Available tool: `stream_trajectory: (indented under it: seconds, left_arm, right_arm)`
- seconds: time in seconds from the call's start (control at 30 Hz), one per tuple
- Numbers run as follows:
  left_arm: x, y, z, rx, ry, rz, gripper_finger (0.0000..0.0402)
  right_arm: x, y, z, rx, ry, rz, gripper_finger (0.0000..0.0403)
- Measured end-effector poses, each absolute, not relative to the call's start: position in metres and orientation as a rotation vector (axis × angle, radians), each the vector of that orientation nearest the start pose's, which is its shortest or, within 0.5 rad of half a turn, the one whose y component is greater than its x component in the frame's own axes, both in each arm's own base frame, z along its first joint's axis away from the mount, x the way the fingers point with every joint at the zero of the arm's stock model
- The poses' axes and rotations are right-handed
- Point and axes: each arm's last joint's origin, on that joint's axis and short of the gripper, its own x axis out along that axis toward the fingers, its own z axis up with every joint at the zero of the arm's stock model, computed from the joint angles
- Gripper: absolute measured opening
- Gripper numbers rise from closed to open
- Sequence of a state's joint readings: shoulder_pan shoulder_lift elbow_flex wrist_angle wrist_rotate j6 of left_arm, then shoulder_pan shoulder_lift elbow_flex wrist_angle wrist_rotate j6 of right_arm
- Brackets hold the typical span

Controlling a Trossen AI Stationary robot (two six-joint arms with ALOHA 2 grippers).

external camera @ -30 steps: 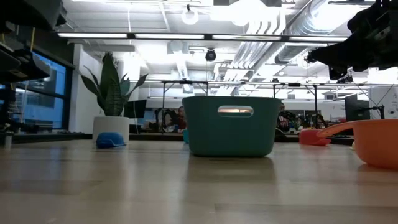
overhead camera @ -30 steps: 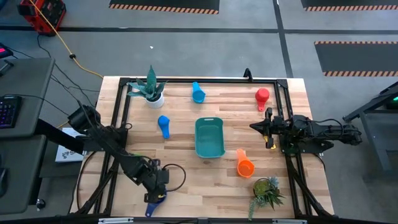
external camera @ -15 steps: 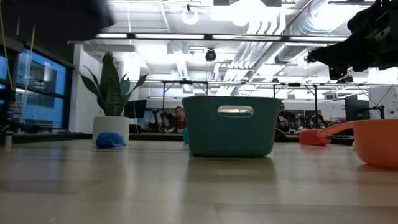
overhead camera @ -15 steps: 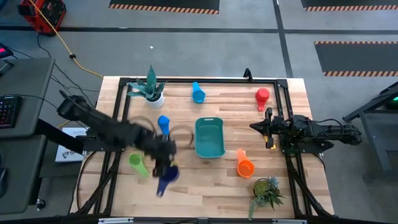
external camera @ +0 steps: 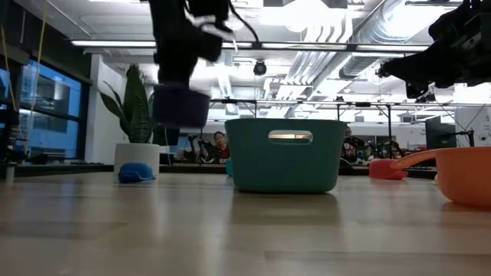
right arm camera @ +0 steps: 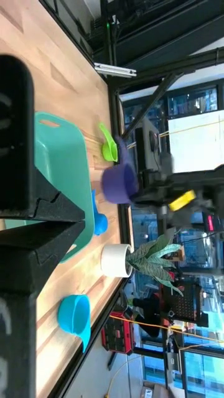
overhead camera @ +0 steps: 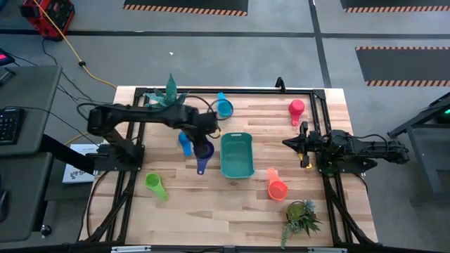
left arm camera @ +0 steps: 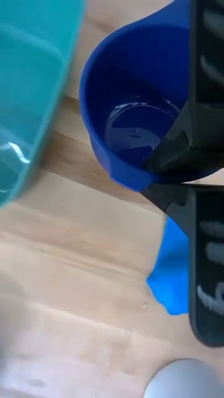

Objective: Nest measuring cups in basket
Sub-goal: Move the dark blue measuring cup to the center of the table

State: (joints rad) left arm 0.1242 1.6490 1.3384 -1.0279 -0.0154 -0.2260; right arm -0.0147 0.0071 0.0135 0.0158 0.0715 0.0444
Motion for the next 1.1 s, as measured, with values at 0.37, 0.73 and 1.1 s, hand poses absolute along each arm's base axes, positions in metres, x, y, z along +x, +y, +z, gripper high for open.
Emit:
stream_trajectory:
  seconds: [0.37,0.73,1.1]
  left_arm:
    - [0.341,0.042,0.207,-0.253,1.398,0.259,0.0008]
    - [0.333,0.042,0.200,-0.282,1.332,0.279,0.0009]
    - [0.335,0.042,0.201,-0.224,1.314,0.238,0.0064]
  right_arm:
    - [0.097,-0.003,0.169,0.045,-0.024,-0.086,0.0000]
    - [0.097,-0.003,0.169,0.045,-0.024,-0.085,0.0000]
    - [0.097,-0.003,0.169,0.045,-0.024,-0.086,0.0000]
